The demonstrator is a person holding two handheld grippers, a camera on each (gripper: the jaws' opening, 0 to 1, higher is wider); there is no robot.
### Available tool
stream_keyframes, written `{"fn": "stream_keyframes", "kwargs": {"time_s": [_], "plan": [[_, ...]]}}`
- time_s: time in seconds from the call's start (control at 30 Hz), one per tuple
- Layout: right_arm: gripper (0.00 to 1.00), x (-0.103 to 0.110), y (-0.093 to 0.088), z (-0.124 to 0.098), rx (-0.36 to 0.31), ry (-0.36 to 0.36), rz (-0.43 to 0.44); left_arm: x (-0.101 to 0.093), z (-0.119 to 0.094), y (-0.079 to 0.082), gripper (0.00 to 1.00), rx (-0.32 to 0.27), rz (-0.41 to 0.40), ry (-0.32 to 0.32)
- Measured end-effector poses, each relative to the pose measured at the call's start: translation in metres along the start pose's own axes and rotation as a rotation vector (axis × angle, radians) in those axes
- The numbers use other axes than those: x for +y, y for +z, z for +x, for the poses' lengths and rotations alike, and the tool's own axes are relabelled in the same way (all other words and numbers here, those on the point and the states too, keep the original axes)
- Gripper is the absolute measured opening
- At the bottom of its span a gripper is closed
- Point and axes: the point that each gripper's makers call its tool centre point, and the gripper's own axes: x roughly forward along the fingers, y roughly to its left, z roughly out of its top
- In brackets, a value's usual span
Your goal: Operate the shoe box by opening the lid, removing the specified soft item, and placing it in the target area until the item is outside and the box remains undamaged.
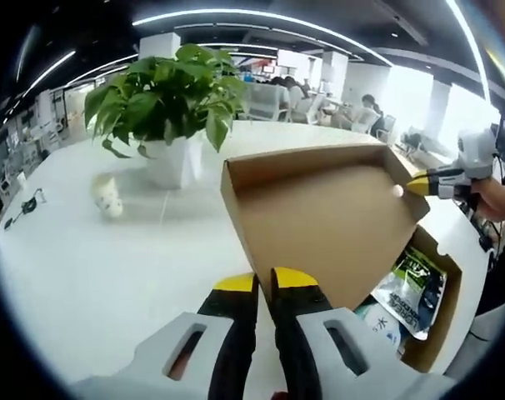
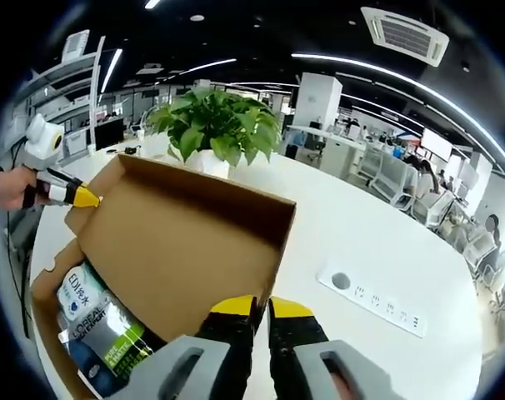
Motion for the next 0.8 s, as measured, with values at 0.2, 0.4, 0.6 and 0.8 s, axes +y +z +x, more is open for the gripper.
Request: {"fn": "stream_keyframes", "kwargs": {"time_s": [0.2, 0.4, 0.6, 0.8], "plan": [[0.05, 0.003, -0.008, 0.003, 0.025, 0.005, 0.006, 0.001, 0.004, -0.002, 0.05, 0.015, 0.008, -0.001], [0.05, 0.002, -0.014, 0.003, 0.033, -0.001, 0.006, -0.002, 0.006, -0.005, 0.05, 0.028, 0.01, 0.002], [0.04, 0.004, -0.02, 0.003, 0.037, 0.0, 0.012, 0.002, 0.012, -0.007, 0.05, 0.042, 0.002, -0.001], [0.01, 0.006, -0.025, 0.004, 0.037, 0.007, 0.035, 0.001, 0.011, -0.008, 0.06, 0.055, 0.001, 0.0]]}}
